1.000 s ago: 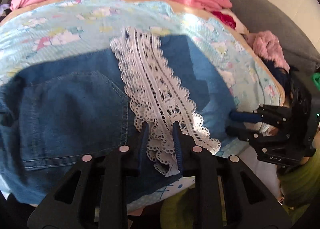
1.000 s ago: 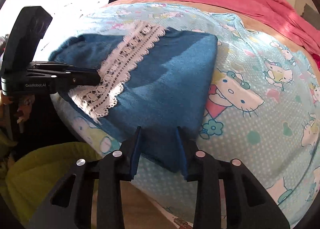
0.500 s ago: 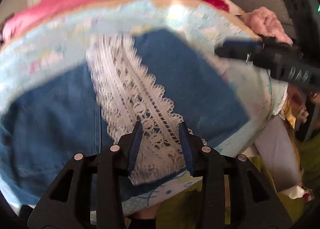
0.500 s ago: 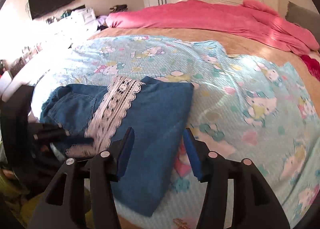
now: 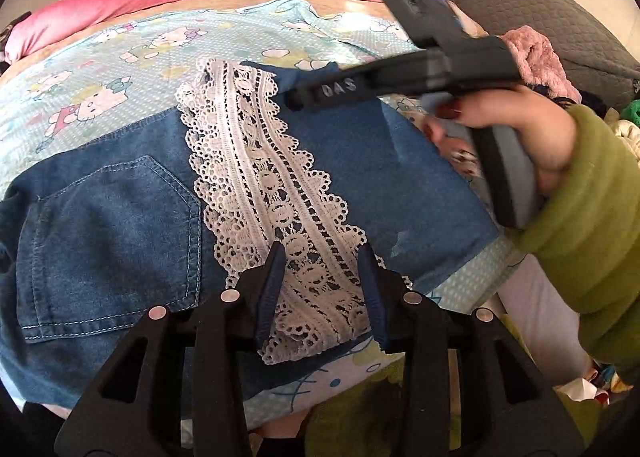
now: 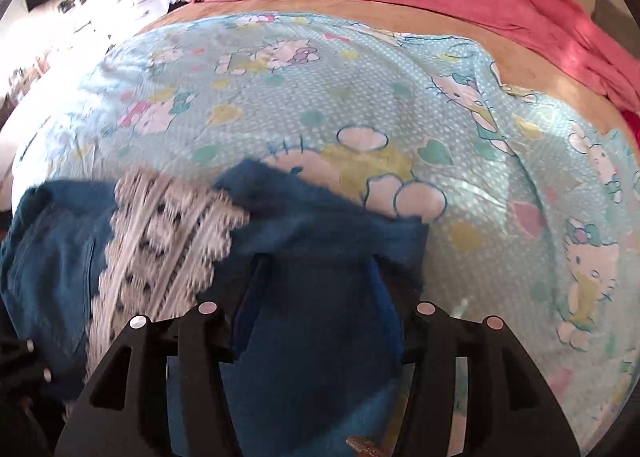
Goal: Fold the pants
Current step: 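Open both tools and smooth the lengthwise-folded jeans with the left tool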
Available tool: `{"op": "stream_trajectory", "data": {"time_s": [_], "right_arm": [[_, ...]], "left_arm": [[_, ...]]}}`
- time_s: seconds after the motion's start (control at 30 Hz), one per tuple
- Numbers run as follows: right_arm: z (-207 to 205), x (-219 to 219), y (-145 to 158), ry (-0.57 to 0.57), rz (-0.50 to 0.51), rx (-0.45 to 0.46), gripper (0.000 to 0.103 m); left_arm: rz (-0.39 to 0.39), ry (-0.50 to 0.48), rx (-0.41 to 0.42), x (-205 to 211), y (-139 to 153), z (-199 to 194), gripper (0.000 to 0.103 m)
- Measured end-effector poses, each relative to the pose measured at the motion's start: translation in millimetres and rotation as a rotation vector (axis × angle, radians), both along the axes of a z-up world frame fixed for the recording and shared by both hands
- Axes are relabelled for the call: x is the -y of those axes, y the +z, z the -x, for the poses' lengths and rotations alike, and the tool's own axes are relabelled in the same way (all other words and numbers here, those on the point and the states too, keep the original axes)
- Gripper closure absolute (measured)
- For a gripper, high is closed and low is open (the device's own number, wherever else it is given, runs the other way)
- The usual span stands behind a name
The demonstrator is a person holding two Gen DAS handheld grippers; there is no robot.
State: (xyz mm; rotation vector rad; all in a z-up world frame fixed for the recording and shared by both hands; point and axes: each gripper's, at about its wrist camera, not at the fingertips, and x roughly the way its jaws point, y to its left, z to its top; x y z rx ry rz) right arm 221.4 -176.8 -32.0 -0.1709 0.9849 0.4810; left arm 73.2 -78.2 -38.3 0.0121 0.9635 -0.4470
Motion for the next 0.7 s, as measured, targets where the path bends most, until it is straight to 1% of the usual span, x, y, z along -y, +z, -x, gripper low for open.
{"op": "stream_trajectory", "data": {"time_s": [0.1,0.2,0.27,0.37,0.43,0.5,0.57,0.6,0.7], "right_arm": [[-7,-5,1,-0.001,0.01,0.018,0.053],[-18,-5,0,-0.014,-0.003,0.016,0.052],[-23,-4,2,-0.025,-0.021,0.014,0.052],[-15,5,14,-0.05,-0.072,0.037,0.05],[-5,16,23,-0.064,-0.109,0.055,0.045],[9,28,34,-0.077,-0.151,0.074,0.032],[24,40,42,-0.087,-0.183,0.088,0.025],[32,46,46,-0.093,-0.197,0.097,0.022],[57,65,56,-0.115,-0.253,0.122,0.022]], "left_arm": [[0.007,0.0,-0.003,-1,0,0,0.073],[0.003,-0.001,-0.001,-2,0,0,0.073],[0.002,0.0,-0.001,-2,1,0,0.073],[0.006,0.002,-0.003,-3,2,1,0.073],[0.022,0.002,-0.01,-5,5,2,0.073],[0.039,0.008,-0.015,-10,9,2,0.073],[0.04,0.018,-0.009,-13,13,4,0.071],[0.038,0.022,-0.005,-14,14,5,0.067],[0.039,0.03,0.008,-17,21,8,0.063]]}}
